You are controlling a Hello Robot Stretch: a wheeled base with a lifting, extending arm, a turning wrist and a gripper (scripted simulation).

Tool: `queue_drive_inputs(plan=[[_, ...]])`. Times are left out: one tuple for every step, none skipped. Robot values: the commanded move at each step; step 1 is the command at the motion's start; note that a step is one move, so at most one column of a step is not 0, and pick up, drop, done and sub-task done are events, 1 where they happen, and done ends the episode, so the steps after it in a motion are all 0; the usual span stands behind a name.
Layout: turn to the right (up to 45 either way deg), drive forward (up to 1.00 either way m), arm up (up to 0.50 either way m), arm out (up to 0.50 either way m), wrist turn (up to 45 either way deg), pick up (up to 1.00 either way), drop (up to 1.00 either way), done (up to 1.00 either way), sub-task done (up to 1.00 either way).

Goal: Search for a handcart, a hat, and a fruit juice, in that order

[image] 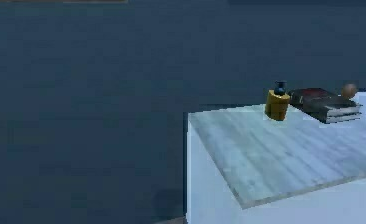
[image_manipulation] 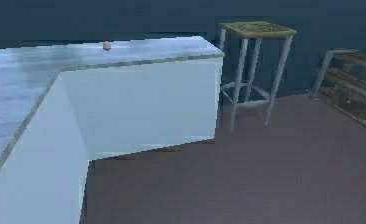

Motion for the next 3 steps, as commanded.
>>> queue_drive_inputs(plan=[[-45.0,0.0,0.0,0.0,0.0,0.0,0.0,0.0,0.0],[-45.0,0.0,0.0,0.0,0.0,0.0,0.0,0.0,0.0],[0.0,0.0,0.0,0.0,0.0,0.0,0.0,1.0,0.0]])
